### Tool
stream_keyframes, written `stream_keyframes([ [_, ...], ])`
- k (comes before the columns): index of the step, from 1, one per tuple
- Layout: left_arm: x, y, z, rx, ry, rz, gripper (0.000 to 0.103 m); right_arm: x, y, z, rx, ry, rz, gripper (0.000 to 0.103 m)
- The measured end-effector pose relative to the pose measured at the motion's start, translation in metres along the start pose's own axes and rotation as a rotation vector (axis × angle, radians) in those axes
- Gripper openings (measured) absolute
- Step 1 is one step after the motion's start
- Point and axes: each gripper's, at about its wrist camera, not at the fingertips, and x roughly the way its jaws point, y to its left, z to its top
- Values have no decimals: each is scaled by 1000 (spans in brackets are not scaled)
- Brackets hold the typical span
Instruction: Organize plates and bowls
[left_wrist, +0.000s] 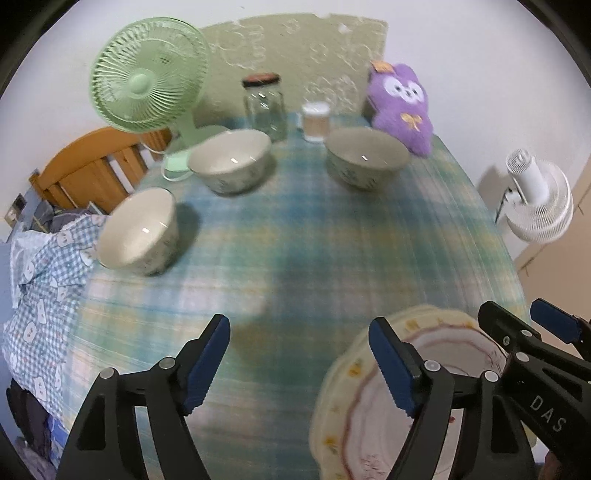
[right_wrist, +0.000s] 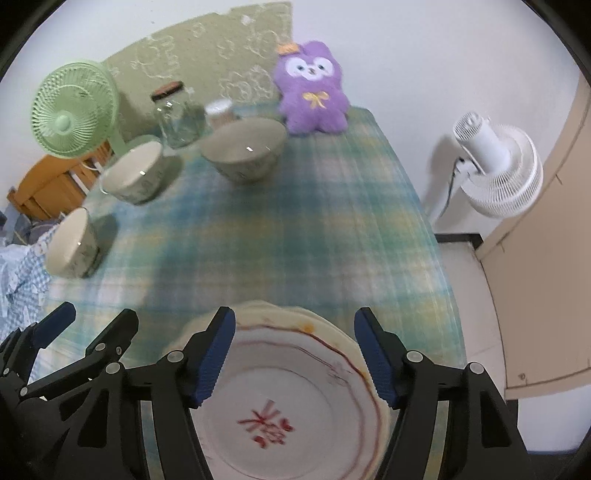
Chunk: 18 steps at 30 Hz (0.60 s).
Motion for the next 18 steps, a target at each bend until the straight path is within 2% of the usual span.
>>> stream_keyframes([
  [8,-4,56,19,8,-32,-32,81,-12,53,18,48,-58,24,70],
  [16,6,118,40,50,-53,-25,80,-9,132,33,29,-93,33,70],
  [18,13,132,46,49,-43,-37,76,-4,152,38,21,-93,37,70],
])
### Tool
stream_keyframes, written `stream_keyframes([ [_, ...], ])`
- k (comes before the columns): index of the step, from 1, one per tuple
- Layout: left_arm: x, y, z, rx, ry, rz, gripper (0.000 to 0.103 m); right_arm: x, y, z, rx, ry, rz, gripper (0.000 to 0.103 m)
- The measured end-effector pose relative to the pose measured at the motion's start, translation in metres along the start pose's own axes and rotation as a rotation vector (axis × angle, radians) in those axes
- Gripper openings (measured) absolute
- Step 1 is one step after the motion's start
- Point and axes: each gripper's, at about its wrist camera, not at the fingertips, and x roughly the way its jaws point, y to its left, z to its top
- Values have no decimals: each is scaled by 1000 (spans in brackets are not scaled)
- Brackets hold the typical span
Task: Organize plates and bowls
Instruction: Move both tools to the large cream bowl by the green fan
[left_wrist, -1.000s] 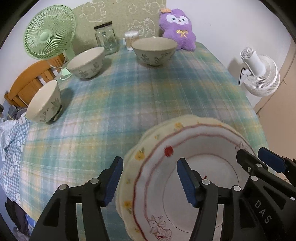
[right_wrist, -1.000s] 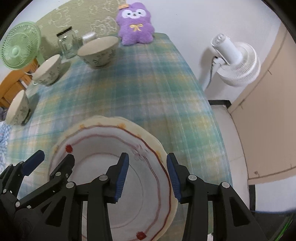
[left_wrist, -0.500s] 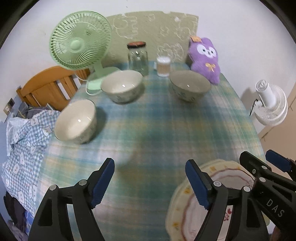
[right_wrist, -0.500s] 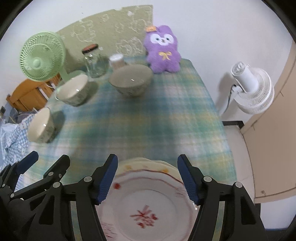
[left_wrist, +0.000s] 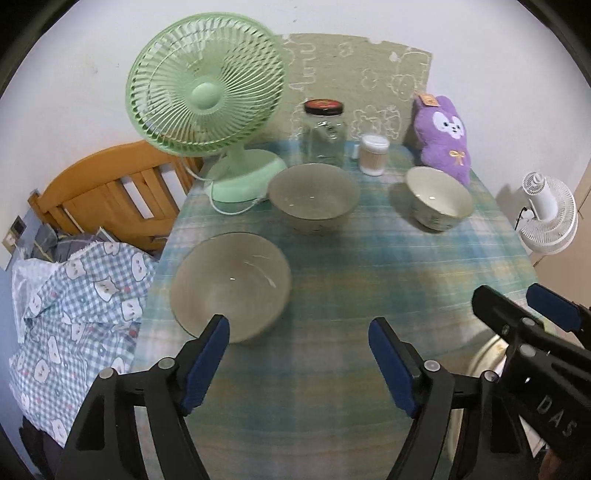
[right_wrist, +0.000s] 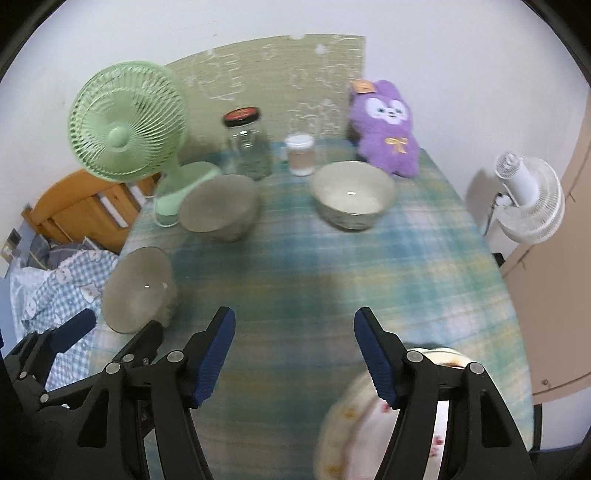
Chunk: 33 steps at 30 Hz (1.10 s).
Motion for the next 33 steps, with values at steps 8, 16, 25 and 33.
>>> stream_keyframes([
  [8,26,54,11,-22,-4,21,73,32,59,12,-12,7,-18,70],
  [16,64,88,16,-41,34,43,70,75,92,17,-19,45,-3,70],
  [25,97,106,12,-27,67,51,53,113,116,14,-24,101,1,58],
  [33,108,116,15,-44,53,53,35,133,129,8,-30,155,-10,35],
])
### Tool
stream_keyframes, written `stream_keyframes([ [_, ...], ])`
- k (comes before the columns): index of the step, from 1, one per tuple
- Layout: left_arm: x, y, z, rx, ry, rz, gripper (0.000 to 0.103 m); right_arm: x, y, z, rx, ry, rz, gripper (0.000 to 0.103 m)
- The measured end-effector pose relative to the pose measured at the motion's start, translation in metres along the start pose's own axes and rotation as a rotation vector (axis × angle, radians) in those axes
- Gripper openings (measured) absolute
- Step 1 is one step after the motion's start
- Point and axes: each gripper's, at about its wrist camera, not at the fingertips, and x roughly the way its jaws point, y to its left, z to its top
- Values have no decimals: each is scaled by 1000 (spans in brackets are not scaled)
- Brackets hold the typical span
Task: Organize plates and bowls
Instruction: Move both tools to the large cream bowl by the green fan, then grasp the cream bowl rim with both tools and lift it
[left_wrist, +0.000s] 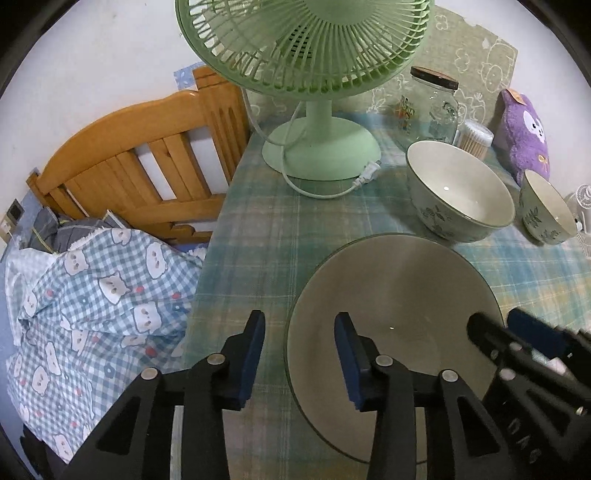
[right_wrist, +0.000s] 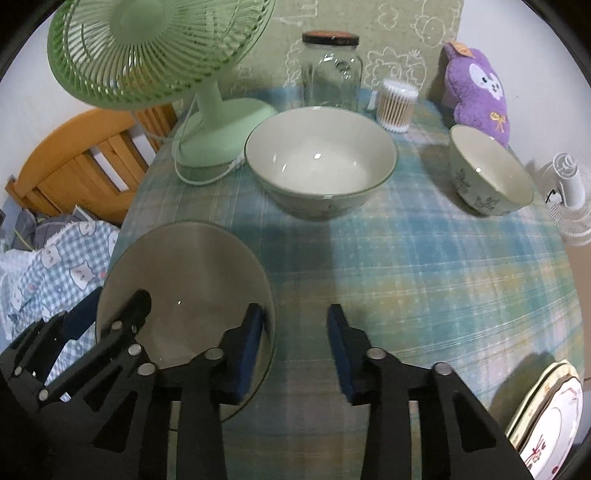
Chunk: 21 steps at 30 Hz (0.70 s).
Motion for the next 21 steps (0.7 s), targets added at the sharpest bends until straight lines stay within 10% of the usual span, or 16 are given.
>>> stream_keyframes([
  [8,8,5,0,6,33,-50,16,0,7,0,-37,2,38,12],
  [21,-10,-14,-20,93,46,-97,14,-20,-7,-22,-32,22,-8,12],
])
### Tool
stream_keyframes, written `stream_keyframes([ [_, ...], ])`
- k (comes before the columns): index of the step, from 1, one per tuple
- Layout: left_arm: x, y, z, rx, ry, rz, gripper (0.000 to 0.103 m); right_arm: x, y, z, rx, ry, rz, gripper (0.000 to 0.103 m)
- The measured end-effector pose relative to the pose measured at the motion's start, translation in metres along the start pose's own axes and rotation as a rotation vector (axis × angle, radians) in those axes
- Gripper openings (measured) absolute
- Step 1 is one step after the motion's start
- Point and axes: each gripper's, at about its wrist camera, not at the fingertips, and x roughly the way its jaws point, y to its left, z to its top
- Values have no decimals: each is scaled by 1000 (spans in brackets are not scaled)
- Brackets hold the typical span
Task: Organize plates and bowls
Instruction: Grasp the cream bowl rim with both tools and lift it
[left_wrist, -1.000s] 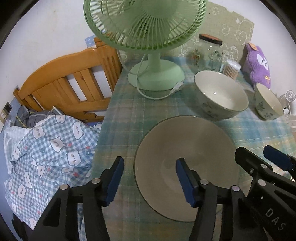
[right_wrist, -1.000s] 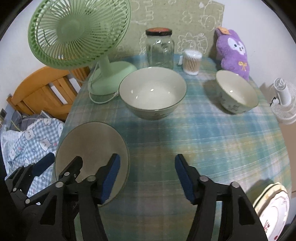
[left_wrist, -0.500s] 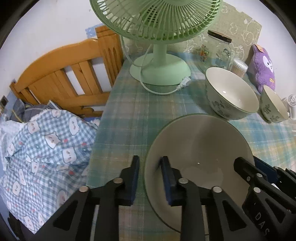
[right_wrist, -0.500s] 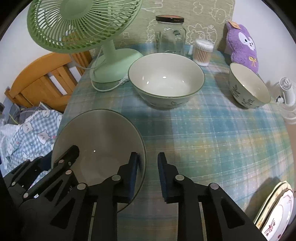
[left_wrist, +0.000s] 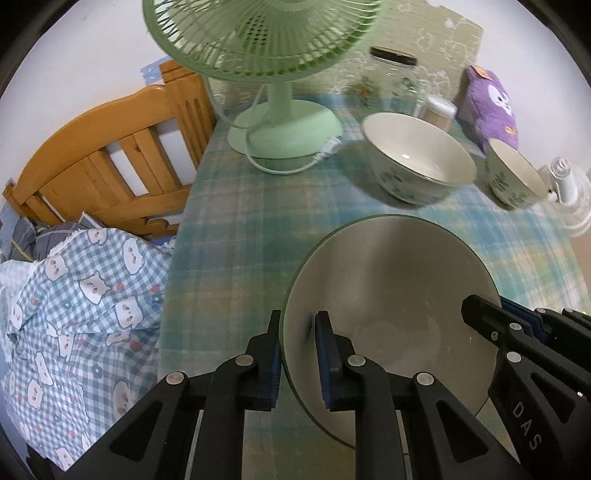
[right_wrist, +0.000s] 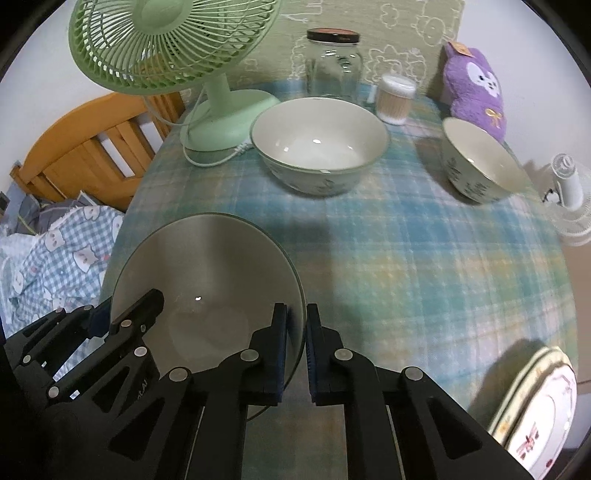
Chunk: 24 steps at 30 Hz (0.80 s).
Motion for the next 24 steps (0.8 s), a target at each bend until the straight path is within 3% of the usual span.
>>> stream_keyframes([
  [6,-19,-27,-16,67,-21,-21,14,-19,-22,-18,21,-1,-16,12],
  [24,-56,-103,-80,84,7,-41,14,-66,-94,-100,44,20,-46,12],
])
